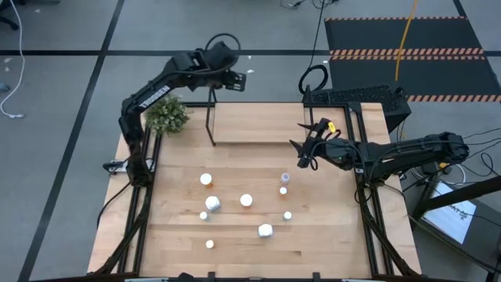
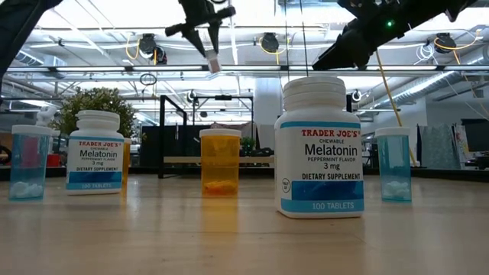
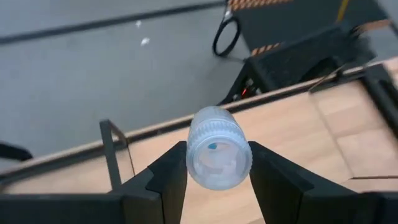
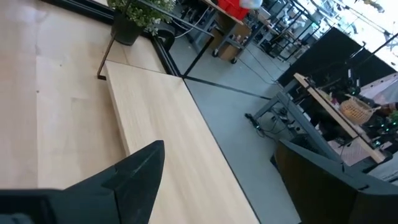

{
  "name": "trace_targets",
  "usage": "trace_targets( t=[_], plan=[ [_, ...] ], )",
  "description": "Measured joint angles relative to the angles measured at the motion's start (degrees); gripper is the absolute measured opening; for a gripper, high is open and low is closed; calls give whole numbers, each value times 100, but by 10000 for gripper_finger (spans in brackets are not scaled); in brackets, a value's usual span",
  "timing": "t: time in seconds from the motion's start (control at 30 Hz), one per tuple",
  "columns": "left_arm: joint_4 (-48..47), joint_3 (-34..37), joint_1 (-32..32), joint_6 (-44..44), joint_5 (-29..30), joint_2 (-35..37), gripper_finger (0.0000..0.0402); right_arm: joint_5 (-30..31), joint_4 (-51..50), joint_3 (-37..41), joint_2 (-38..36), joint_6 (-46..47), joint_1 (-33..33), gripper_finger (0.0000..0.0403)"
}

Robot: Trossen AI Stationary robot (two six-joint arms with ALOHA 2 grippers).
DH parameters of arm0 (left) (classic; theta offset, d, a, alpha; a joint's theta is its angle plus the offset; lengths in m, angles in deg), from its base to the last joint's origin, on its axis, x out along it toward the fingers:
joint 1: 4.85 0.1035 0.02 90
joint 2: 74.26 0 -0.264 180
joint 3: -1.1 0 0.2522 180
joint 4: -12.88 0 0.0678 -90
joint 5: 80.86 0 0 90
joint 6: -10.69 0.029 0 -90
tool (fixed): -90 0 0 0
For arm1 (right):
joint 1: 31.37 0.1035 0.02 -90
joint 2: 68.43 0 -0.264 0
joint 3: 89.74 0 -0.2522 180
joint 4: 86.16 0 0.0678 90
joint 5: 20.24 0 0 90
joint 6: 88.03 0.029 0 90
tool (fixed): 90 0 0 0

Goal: Pick and place medicine bottles onto shelf by color
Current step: Put the left transparent pill bottle on the shelf

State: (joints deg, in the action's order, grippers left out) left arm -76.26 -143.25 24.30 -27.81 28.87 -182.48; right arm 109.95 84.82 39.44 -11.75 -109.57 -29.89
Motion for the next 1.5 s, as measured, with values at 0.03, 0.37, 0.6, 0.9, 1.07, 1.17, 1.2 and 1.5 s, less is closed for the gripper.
trace_targets(
  t=[0.03, 0.37, 0.6, 0.9, 1.07, 1.17, 1.2, 1.5],
  plan=[
    [-68, 0, -6, -77, -22, -66, 161, -2, -20, 0, 0, 56, 10, 299],
    [-325, 2, -170, -547, -46, -873, 161, -1089, -28, 2, 2, 462, 11, 299],
    [-478, 2, -13, -561, -232, -1409, 161, -1505, -68, 2, 1, 320, 13, 299],
    [-558, 2, 163, -456, -328, -1848, 161, -2289, -160, 2, 2, 542, 13, 299],
    [-506, 4, 302, -454, -490, -2035, 161, -2554, -164, 2, 1, 547, 13, 299],
    [-428, 4, 350, -450, -509, -2072, 161, -2563, -168, 2, 1, 553, 13, 299],
    [-429, 4, 372, -437, -525, -2076, 161, -2563, -178, 2, 1, 566, 13, 299],
    [-348, 4, 437, -423, -483, -2079, 161, -2557, -187, 4, 1, 637, 13, 299]
  ],
)
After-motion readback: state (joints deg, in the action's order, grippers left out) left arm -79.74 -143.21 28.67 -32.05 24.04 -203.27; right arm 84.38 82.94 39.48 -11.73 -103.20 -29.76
